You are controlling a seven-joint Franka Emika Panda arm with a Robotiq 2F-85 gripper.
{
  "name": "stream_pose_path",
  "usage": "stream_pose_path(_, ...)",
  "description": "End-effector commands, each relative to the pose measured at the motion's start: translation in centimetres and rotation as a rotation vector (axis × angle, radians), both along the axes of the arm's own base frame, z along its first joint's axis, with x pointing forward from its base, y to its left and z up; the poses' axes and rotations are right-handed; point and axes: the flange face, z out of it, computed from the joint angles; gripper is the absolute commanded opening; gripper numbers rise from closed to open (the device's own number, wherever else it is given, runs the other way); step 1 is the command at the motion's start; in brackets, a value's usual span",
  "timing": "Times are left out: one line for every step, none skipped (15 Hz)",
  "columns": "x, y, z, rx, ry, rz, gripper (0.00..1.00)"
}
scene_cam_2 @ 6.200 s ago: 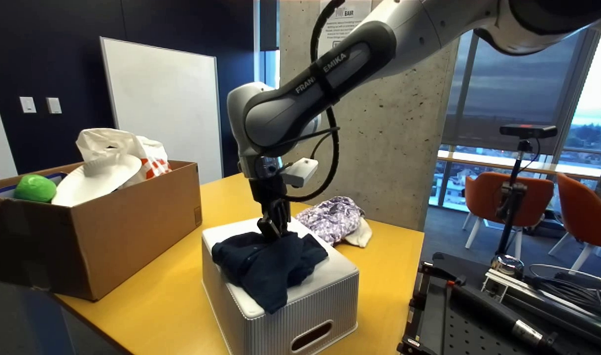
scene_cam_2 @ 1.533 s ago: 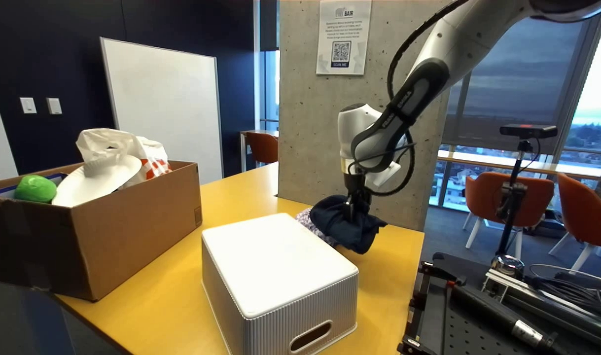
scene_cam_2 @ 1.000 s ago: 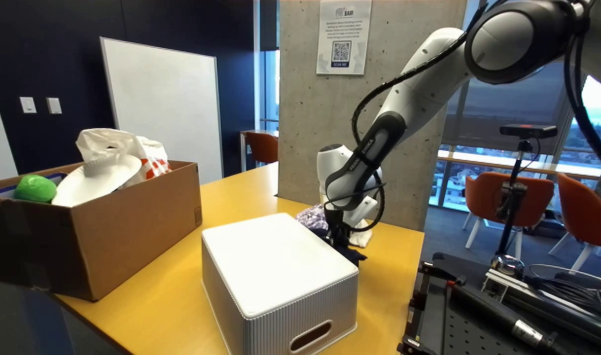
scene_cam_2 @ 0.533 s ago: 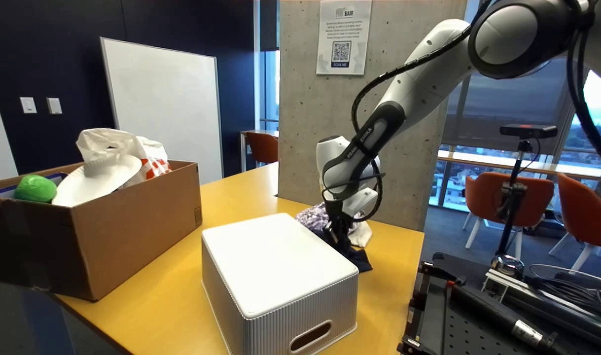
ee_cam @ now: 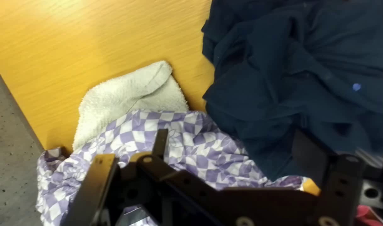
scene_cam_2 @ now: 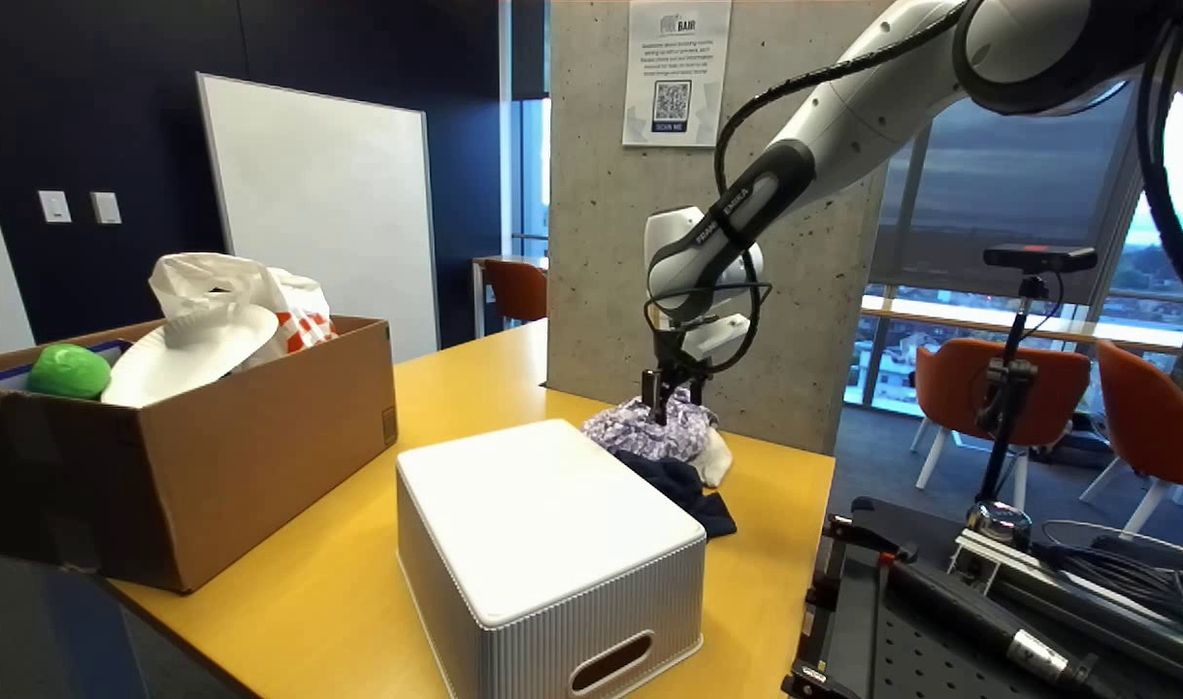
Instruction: Fold the blue cloth and remove it from the basket, then use the purple cloth to cover the basket
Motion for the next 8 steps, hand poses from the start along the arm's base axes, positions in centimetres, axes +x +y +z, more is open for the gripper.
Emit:
stream_pose_path(1.2, -2.7, -1.1, 0.013, -0.049, -0.029, 1.00)
stream_pose_path(1.3, -3.4, -2.0, 0.008, -0.053, -0.034, 1.00)
stream_pose_path(1.4, -3.9, -2.7, 0.002, -0.060, -0.035, 1.00)
stream_pose_path(1.6, -4.3, -3.6, 0.002, -0.061, -0.036, 1.00)
stream_pose_path(1.8, -4.6, -4.4, -0.002, -0.065, -0.036, 1.00)
stream_pose_path(1.9, -5.0, -5.2, -0.011, -0.064, -0.040, 1.00)
stream_pose_path(1.9, -5.7, -6.2, -0.020, -0.064, -0.042, 1.00)
stream_pose_path(2.0, -6.2, -6.9, -0.032, -0.065, -0.037, 1.00)
